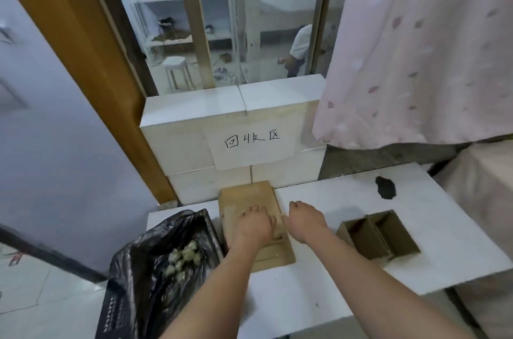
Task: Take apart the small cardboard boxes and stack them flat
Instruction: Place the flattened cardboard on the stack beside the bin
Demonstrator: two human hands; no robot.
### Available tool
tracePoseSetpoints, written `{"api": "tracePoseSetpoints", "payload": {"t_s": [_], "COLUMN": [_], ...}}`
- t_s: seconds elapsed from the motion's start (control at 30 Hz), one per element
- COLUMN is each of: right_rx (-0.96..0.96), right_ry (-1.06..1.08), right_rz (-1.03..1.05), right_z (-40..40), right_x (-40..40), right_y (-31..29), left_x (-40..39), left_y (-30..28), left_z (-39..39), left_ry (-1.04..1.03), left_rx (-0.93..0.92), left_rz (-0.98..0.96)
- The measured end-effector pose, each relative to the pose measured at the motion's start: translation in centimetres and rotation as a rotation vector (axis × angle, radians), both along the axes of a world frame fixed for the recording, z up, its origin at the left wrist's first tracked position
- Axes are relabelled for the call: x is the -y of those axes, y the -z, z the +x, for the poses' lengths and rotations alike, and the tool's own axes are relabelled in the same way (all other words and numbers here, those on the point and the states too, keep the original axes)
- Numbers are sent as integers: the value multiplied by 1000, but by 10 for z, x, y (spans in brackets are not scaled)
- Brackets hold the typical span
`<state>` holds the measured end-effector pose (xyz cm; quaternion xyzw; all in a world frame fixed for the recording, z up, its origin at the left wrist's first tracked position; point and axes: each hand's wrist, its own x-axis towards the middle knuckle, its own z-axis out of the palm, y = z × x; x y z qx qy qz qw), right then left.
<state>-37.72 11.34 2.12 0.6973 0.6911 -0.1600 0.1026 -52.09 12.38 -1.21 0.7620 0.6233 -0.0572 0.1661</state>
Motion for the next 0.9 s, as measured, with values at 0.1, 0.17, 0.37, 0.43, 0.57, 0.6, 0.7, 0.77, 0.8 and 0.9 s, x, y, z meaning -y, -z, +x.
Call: {"api": "tracePoseSetpoints", "payload": {"t_s": [0.1,0.17,0.37,0.43,0.57,0.6,0.7,0.77,0.8,0.9], "right_rx": [78,114,111,108,70,63,63,64,51,41], "right_ry": [-25,-22,128,156,216,225,217,205,211,201], "right_rz": [13,11,12,21,20,32,67,88,97,101], "right_z": [12,22,57,69,93,99,121,138,148,181], "right_x": [49,79,146,162,189,193,202,209,212,224], "right_y": [-4,-5,-12,-17,-22,-24,-29,-28,-27,-23], "left_x": [30,55,119,134,157,160,163,165,167,177], "left_y": [-11,-14,-15,-16,-20,-22,-27,-29,-30,-29], "left_z": [8,15,52,67,94,101,126,145,155,186], "left_ry": [56,91,222,250,308,323,358,380,389,412], "left_rx": [2,15,7,10,-37,-52,-62,-67,-75,-126], "left_rz": [9,3,0,3,7,18,55,69,77,83]}}
